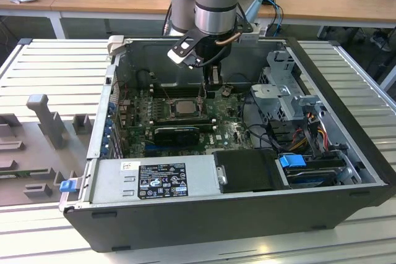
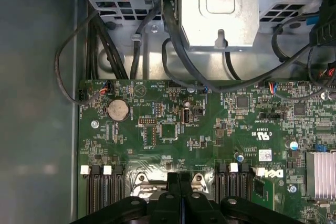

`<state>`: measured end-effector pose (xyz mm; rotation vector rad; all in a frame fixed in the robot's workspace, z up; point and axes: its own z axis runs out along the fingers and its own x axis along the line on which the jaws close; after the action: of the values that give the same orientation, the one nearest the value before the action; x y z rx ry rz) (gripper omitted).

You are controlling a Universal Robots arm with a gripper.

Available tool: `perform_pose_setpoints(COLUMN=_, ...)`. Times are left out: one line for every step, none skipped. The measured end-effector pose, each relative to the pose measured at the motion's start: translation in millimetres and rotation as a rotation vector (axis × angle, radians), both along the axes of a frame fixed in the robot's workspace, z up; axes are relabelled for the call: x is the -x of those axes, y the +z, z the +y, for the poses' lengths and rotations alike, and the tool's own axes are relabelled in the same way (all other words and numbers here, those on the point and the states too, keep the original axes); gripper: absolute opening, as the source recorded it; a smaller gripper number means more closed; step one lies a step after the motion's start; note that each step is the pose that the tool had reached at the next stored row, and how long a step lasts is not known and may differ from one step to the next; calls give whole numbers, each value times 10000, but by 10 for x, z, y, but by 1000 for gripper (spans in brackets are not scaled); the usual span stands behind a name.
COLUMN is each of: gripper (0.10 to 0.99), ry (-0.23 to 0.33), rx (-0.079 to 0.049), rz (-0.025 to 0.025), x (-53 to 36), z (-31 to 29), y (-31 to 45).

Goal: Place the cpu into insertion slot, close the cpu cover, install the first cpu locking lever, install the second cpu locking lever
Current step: 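Close the cpu cover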

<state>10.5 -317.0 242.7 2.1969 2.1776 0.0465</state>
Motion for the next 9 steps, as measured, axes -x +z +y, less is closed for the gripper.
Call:
perform_pose_setpoints(gripper=106, ry=0, rx=0, rz=0, x=4, z=0, y=0)
perform_pose_setpoints(gripper=106, ry=0, rx=0, rz=0, x=11, z=0, y=-1)
perform_pose_setpoints(gripper=106, ry=0, rx=1, rz=1, x=16, z=0, y=-1)
perform_pose_setpoints(gripper=106, ry=1, rx=0, rz=0, x=21, z=0, y=-1)
perform_pose_setpoints(gripper=106, ry=0, rx=0, rz=0, x=25, z=0, y=-2)
perform_pose_setpoints(gripper=106, ry=1, rx=0, rz=0, x=27, z=0, y=-2)
perform_pose_setpoints(gripper=106, ry=1, rx=0, rz=0, x=29, z=0, y=-3)
perform_pose_setpoints(gripper=106, ry=2, rx=0, rz=0, x=29, z=0, y=-3)
perform_pose_setpoints(gripper=106, ry=1, rx=0, rz=0, x=31, z=0, y=-4)
